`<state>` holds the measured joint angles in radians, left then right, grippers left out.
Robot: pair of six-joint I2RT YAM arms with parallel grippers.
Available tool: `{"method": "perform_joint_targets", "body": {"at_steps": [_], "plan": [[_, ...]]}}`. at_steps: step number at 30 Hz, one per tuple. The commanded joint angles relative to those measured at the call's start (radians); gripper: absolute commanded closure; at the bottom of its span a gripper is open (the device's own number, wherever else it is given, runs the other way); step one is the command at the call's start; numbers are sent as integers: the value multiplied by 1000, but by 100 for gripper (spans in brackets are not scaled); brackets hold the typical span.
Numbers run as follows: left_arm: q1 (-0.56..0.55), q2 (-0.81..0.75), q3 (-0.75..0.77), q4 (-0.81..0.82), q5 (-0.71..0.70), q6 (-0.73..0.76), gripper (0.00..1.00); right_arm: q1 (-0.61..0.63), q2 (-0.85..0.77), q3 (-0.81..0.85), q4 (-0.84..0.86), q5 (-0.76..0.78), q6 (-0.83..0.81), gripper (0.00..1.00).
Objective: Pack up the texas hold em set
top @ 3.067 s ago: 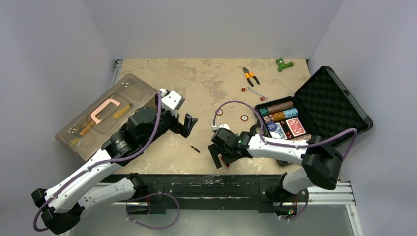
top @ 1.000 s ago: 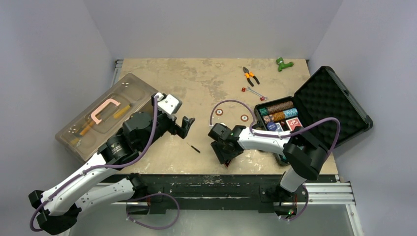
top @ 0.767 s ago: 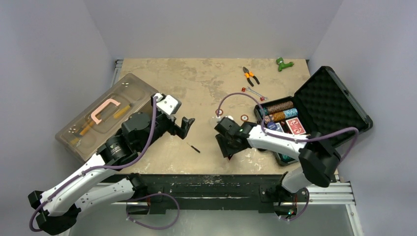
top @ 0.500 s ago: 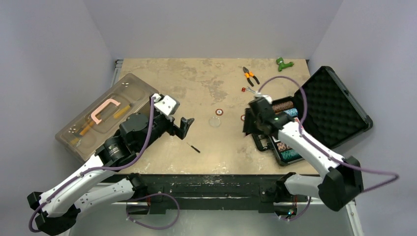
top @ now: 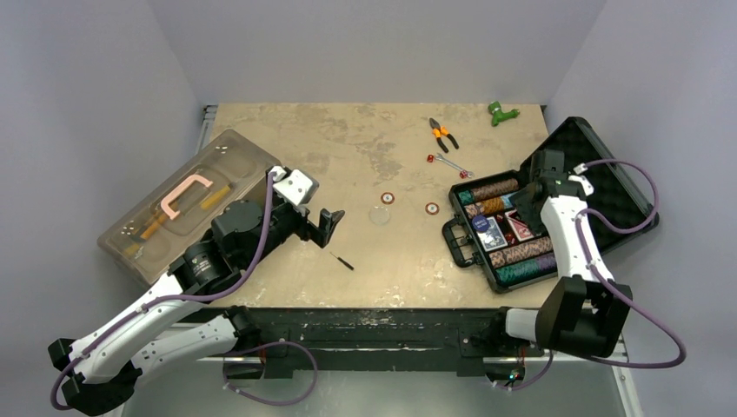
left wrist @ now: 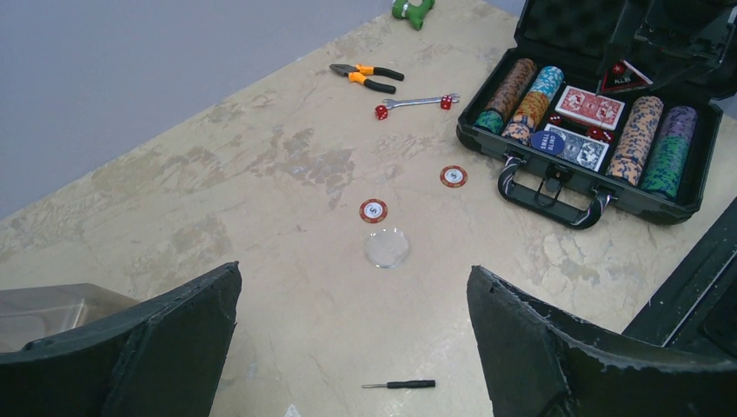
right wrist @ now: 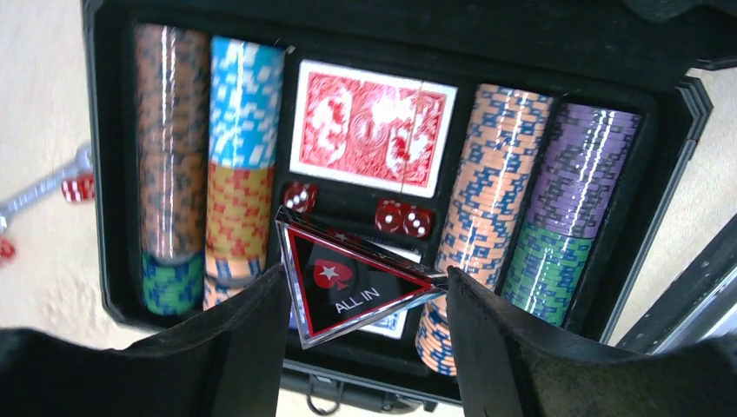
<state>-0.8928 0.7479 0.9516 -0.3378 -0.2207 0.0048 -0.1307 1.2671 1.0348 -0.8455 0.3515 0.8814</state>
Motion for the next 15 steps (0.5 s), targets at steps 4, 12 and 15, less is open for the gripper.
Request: {"method": "perform_joint_targets", "body": {"at_steps": [4, 12, 15], "plan": [[-6, -5, 33, 20, 10, 17, 2, -69, 70, 35, 76, 63, 172, 100], [-6, -1, 38, 19, 10, 22, 1, -75, 195, 25, 104, 104, 278, 100], [-5, 1, 38, 19, 12, 23, 1, -74, 223, 19, 114, 150, 308, 100]]}}
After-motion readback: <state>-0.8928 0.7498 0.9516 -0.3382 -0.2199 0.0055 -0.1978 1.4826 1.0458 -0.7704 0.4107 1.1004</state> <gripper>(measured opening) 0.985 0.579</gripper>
